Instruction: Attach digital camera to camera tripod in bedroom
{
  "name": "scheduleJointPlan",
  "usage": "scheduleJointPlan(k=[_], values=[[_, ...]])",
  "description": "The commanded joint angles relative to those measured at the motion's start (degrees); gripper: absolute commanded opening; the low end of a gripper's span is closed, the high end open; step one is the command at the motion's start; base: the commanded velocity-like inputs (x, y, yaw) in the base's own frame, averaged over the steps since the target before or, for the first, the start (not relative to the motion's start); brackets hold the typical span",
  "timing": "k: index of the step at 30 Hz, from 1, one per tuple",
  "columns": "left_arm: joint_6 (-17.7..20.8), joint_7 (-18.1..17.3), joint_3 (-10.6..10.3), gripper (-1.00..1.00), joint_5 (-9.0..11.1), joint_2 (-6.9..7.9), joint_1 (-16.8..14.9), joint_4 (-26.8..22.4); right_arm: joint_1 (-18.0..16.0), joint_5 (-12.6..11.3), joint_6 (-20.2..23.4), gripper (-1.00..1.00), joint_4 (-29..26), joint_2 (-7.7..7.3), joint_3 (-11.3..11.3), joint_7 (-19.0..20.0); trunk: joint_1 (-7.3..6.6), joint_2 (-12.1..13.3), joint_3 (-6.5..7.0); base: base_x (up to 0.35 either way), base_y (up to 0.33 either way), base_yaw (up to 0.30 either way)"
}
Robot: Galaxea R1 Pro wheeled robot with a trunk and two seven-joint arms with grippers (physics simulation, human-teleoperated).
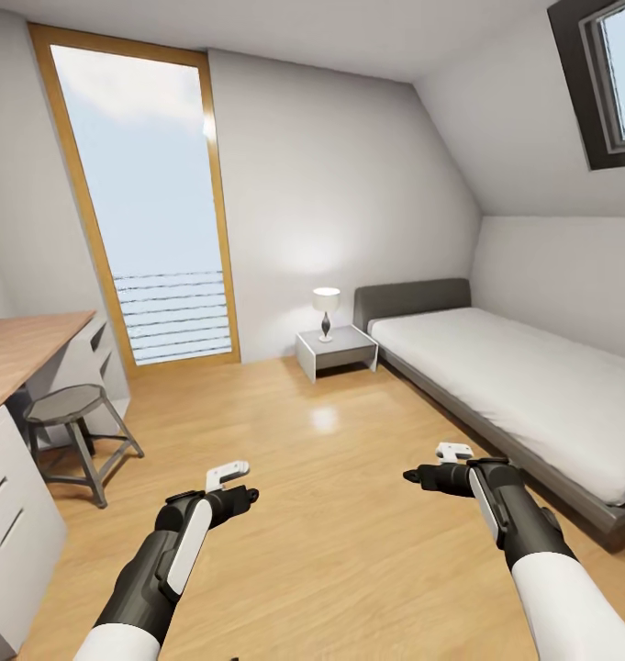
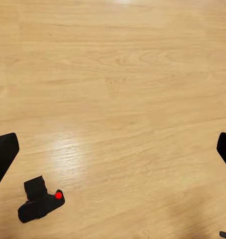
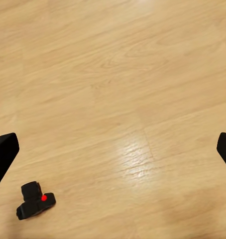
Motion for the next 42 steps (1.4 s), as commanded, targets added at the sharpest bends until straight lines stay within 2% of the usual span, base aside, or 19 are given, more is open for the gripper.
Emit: scheduleJointPlan(k=[1,39,42], values=[[0.24,0.42,0.1,1.0,0.63,-0.05,-0.04,-0.07,-0.04,0.59,0.17,1.0,-0.06,0.02,-0.13,0.52,0.23,-0.45,-0.25,0.0,0.0,0.0],[0.24,0.42,0.37,1.0,0.71,-0.04,-0.04,0.05,-0.04,0.65,0.33,1.0,-0.14,0.07,-0.13,0.57,8.57,-15.7,-7.07,0.0,0.0,0.0],[0.28,0.25,0.42,1.0,0.95,0.05,-0.04,-0.02,-0.04,0.59,0.64,1.0,-0.4,-0.05,-0.09,2.02,9.23,-16.9,-7.61,0.0,0.0,0.0]])
